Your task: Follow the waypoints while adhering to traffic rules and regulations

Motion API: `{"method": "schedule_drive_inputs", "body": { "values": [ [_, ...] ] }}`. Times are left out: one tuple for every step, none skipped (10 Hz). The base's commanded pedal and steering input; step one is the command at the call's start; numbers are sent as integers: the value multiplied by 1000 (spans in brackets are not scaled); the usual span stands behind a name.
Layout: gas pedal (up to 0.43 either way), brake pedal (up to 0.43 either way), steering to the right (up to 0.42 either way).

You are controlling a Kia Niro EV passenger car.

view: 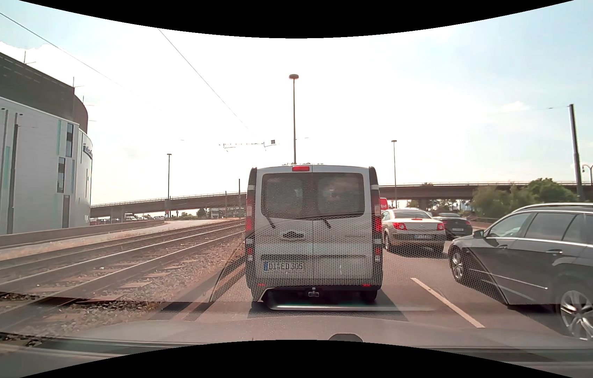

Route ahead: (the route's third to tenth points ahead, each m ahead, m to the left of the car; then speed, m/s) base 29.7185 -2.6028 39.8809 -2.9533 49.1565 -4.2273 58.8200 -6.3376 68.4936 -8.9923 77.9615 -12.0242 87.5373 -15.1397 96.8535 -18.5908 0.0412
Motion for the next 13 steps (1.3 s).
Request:
{"method": "schedule_drive_inputs", "body": {
  "values": [
    [0,0,-7],
    [0,0,-7],
    [0,0,-7],
    [0,0,-7],
    [0,0,-7],
    [0,6,-7],
    [0,12,-7],
    [0,18,-7],
    [0,24,-7],
    [0,37,-7],
    [0,43,-7],
    [0,43,-7],
    [0,49,-7]
  ]
}}
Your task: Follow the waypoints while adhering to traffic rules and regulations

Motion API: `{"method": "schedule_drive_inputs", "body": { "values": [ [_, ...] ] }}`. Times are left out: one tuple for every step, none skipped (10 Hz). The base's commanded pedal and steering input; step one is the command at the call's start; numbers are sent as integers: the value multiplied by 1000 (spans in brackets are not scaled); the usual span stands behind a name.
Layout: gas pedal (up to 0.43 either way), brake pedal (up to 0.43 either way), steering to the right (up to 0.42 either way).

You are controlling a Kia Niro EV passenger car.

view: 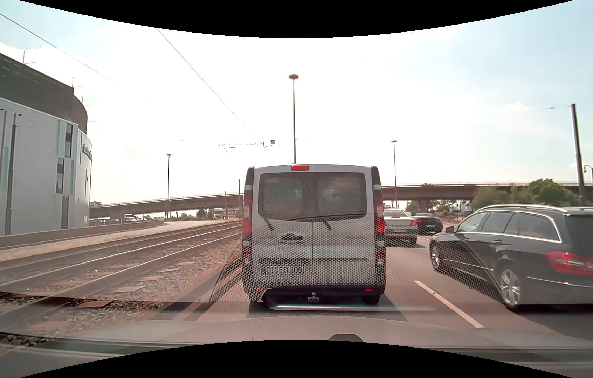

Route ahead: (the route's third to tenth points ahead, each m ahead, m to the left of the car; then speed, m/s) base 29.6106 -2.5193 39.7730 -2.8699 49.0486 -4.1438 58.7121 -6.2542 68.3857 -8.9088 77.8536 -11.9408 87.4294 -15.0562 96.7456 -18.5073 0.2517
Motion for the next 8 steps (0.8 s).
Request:
{"method": "schedule_drive_inputs", "body": {
  "values": [
    [0,55,-7],
    [0,61,-7],
    [0,67,-7],
    [0,61,-7],
    [0,43,-7],
    [0,12,-7],
    [0,0,-7],
    [0,0,-7]
  ]
}}
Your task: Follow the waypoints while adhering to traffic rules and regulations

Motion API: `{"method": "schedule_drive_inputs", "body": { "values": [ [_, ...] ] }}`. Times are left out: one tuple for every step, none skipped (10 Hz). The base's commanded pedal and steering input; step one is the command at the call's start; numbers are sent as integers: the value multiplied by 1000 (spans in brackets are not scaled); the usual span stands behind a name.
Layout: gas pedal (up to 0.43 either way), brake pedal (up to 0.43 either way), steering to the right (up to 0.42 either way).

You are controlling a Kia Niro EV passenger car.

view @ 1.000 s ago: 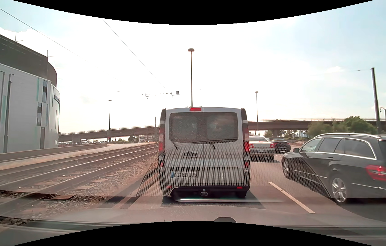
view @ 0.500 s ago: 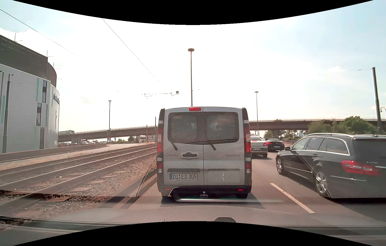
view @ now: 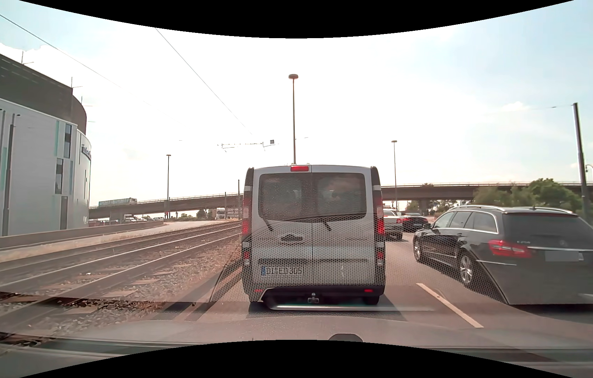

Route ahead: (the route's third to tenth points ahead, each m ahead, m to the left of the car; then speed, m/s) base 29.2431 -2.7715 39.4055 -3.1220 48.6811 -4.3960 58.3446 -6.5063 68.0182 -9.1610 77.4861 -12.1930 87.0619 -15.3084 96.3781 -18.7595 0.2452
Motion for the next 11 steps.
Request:
{"method": "schedule_drive_inputs", "body": {
  "values": [
    [0,0,-7],
    [0,0,-7],
    [0,0,-7],
    [0,0,-7],
    [0,0,-7],
    [47,0,-7],
    [67,0,-7],
    [98,0,-7],
    [130,0,-7],
    [150,0,-7],
    [169,0,-7]
  ]
}}
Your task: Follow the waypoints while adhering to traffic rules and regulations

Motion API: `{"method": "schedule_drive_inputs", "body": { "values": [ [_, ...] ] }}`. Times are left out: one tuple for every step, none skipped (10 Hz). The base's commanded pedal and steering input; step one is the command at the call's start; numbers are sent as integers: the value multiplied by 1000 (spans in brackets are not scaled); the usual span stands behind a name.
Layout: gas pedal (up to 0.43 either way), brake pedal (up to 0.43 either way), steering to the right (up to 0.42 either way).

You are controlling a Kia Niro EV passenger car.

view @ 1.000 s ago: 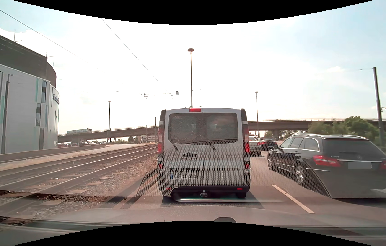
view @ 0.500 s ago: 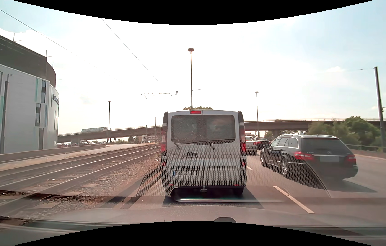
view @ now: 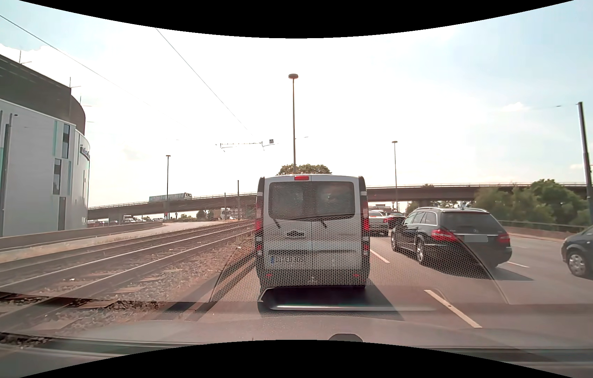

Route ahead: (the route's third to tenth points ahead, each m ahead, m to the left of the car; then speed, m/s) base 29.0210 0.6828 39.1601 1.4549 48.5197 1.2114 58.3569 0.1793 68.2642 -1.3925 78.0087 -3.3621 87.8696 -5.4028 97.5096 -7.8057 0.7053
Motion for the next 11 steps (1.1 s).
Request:
{"method": "schedule_drive_inputs", "body": {
  "values": [
    [189,0,-7],
    [209,0,-7],
    [220,0,-7],
    [240,0,-7],
    [260,0,-7],
    [268,0,-8],
    [268,0,-8],
    [280,0,-8],
    [280,0,-8],
    [280,0,-8],
    [280,0,-8]
  ]
}}
